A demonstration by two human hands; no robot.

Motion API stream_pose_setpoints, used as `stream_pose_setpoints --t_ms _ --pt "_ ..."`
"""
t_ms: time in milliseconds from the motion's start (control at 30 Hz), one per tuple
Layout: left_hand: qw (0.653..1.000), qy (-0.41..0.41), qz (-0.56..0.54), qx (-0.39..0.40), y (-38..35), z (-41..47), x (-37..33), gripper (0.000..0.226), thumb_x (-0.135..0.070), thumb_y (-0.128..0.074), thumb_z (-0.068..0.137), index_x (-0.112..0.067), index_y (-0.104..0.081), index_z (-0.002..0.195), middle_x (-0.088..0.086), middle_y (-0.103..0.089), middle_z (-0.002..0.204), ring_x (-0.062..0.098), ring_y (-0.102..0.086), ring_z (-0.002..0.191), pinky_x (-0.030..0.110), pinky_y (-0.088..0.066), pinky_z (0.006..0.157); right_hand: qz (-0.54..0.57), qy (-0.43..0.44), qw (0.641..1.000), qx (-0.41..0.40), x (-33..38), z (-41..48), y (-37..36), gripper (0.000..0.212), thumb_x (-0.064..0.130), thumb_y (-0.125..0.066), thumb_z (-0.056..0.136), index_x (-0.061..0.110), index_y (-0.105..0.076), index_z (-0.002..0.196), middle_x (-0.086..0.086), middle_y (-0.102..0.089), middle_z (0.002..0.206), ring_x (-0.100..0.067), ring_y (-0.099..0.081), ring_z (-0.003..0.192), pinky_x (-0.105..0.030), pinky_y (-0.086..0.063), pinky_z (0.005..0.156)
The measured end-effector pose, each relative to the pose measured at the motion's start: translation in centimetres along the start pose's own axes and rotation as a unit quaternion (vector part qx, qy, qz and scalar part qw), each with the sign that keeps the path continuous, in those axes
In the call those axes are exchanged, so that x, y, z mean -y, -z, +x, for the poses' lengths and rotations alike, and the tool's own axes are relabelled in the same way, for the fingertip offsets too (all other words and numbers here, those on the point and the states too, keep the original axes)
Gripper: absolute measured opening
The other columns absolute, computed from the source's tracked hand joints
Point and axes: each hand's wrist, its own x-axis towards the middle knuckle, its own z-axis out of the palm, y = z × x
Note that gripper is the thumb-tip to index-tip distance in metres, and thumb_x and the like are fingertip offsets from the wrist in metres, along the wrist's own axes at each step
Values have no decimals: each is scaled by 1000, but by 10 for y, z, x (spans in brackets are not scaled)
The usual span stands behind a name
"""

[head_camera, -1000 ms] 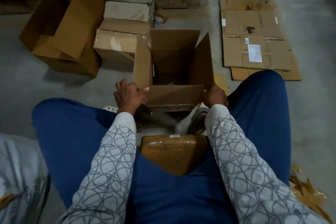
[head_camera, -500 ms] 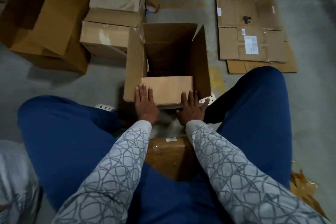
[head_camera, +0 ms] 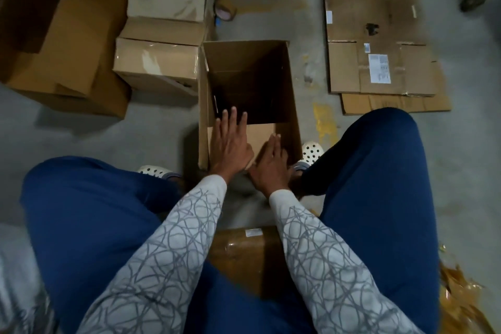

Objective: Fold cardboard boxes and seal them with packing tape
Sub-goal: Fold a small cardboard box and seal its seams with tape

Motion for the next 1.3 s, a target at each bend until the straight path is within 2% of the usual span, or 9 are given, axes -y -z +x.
stream_pose_setpoints --t_ms 133,267,433,533,700,900,1000,1200,1300 --pt "999 6 -26 -47 29 50 -5 105 -19 -68 84 -16 1 163 15 10 169 35 4 156 50 -6 127 28 36 999 -12 -2 1 -11 86 28 -54 99 5 1 161 -13 2 170 -31 -9 155 -46 -18 124" --pt "993 71 -11 -95 71 109 -3 127 -26 -79 73 -19 11 161 16 17 168 43 8 154 65 -7 122 68 40 997 1 -1 -5 -20 82 27 -54 100 10 -2 162 -7 -2 170 -28 -8 155 -46 -25 122" --pt "998 52 -2 -24 102 144 18 130 -29 -84 72 -32 11 161 5 2 170 43 9 154 85 -5 106 141 16 988 -56 -8 6 -9 89 23 -63 96 19 -5 163 -10 -16 168 -33 -27 150 -48 -32 118" --pt "998 30 16 -57 95 129 33 118 -22 -81 69 -29 -7 161 8 -19 163 38 -7 153 84 -10 107 231 -47 967 -98 -12 19 7 85 20 -63 95 22 -11 162 -13 -38 158 -35 -42 141 -46 -38 113" --pt "995 26 -20 -94 73 96 45 108 -15 -73 66 -27 -18 158 8 -25 157 34 -17 149 78 -19 110 237 -46 965 -103 -17 28 13 78 23 -60 97 28 -16 161 -16 -53 146 -39 -53 130 -43 -43 106" --pt "989 22 -81 -125 77 82 68 91 -10 -68 72 -22 -29 154 10 -32 152 34 -21 147 68 -29 112 186 -5 980 -74 -20 29 26 96 22 -62 97 48 8 158 -16 -59 141 -39 -66 112 -48 -51 99" --pt "988 31 -111 -100 83 79 80 83 -5 -65 77 -23 -32 152 12 -32 155 32 -12 153 71 -22 114 230 -28 968 -95 -23 33 35 102 21 -63 97 48 16 156 -16 -57 144 -41 -66 109 -47 -52 97" --pt "997 17 -12 -78 53 49 77 76 -14 -64 80 -9 -36 150 16 -35 157 37 -10 155 70 -4 119 195 -68 974 -87 -25 35 38 89 26 -58 99 42 5 160 -22 -62 133 -43 -62 116 -45 -50 100" --pt "999 39 10 31 16 16 57 68 -36 -44 101 -15 -19 161 10 -11 169 33 0 156 61 2 123 152 -66 984 -67 -18 29 35 78 26 -59 98 27 -14 162 -24 -58 137 -43 -56 124 -43 -46 100"
